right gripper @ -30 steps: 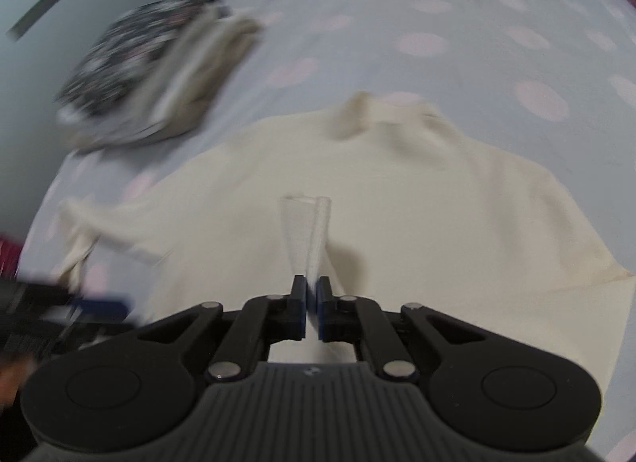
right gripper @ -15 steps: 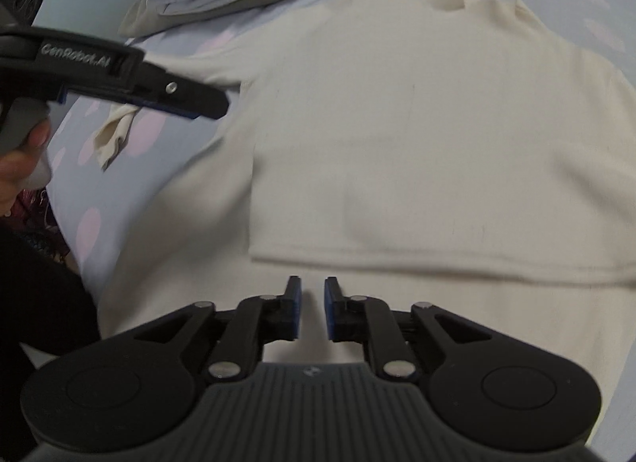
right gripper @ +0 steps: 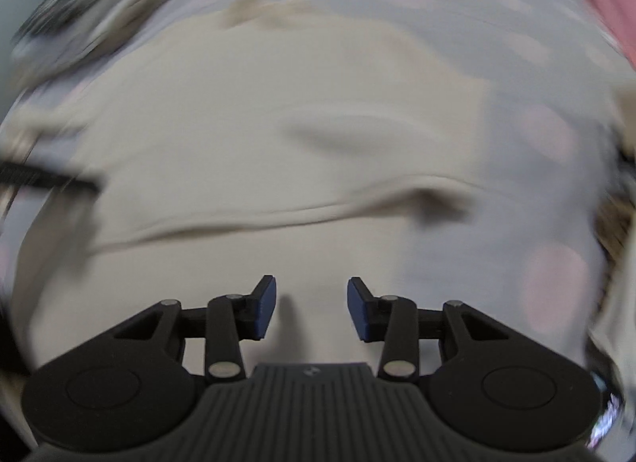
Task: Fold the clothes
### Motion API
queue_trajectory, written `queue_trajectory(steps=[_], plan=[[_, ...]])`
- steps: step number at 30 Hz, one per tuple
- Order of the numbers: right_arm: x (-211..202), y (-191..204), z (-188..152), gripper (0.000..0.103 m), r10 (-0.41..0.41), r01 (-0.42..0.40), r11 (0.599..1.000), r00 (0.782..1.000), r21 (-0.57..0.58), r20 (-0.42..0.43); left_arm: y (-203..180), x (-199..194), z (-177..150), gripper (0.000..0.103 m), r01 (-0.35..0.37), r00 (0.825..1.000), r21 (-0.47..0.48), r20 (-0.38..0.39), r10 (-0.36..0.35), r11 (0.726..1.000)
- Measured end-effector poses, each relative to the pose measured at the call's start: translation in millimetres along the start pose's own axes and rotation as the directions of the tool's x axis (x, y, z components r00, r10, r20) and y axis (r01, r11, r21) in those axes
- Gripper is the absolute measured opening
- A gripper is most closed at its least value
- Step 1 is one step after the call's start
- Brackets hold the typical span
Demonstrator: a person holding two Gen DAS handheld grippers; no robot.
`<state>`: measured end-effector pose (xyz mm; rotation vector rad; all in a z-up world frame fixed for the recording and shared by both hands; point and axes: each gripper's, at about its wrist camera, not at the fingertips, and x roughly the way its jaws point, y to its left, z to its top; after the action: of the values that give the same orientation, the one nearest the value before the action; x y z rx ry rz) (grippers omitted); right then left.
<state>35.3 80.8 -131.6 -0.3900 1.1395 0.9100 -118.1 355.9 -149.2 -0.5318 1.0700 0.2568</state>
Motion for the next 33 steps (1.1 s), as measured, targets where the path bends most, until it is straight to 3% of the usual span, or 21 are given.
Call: queue_trajectory(steps=[3,7,13,19,21,25,28,30,32,33], plan=[[-0.6,-29.2,3.7,0.054,-0.023,0.021,0.993,1.0,0.117,0.02,-7.5,-9.0,4.0,0.004,0.049,0.998,0.016,0.037,-0.049,0.999],[0.4,-53.7,8.0,0.055,-0.044,0.034,0.975,0.998,0.218,0.045,-16.8,-42.0,23.4,0.003,0.106,0.985,0.034,0.134,-0.11,0.994],[11.8,-43.4,16.5,0.056,-0.053,0.038,0.98,0.996,0.195,0.072,-16.9,-95.2,65.9,0.003,0.163,0.944,0.039,0.283,-0.168,0.986],[25.9,-33.2,32.6,0.062,-0.069,0.049,0.985,0.991,0.164,0.117,-4.0,-114.6,97.7,0.003,0.201,0.902,0.007,0.389,-0.188,0.98],[30.0,-32.8,37.5,0.067,-0.069,0.047,0.986,0.989,0.162,0.13,2.8,-117.0,102.1,0.003,0.208,0.894,-0.018,0.41,-0.183,0.978],[38.1,-27.7,48.6,0.067,-0.103,0.085,0.99,0.982,0.116,0.159,17.0,-122.1,106.3,0.003,0.191,0.884,-0.051,0.443,-0.149,0.98],[42.1,-25.4,52.5,0.062,-0.127,0.115,0.99,0.977,0.081,0.169,34.8,-121.7,107.3,0.003,0.153,0.887,-0.097,0.453,-0.094,0.983],[41.6,-26.0,52.5,0.041,-0.127,0.115,0.99,0.977,0.076,0.172,47.2,-118.5,107.1,0.003,0.115,0.892,-0.131,0.449,-0.045,0.985],[38.3,-26.8,51.6,0.027,-0.107,0.094,0.992,0.98,0.079,0.17,57.8,-109.3,105.5,0.003,0.065,0.907,-0.157,0.42,0.007,0.985],[35.7,-26.4,50.9,0.025,-0.109,0.096,0.992,0.98,0.083,0.169,62.9,-103.3,104.4,0.003,0.04,0.916,-0.17,0.4,0.032,0.985]])
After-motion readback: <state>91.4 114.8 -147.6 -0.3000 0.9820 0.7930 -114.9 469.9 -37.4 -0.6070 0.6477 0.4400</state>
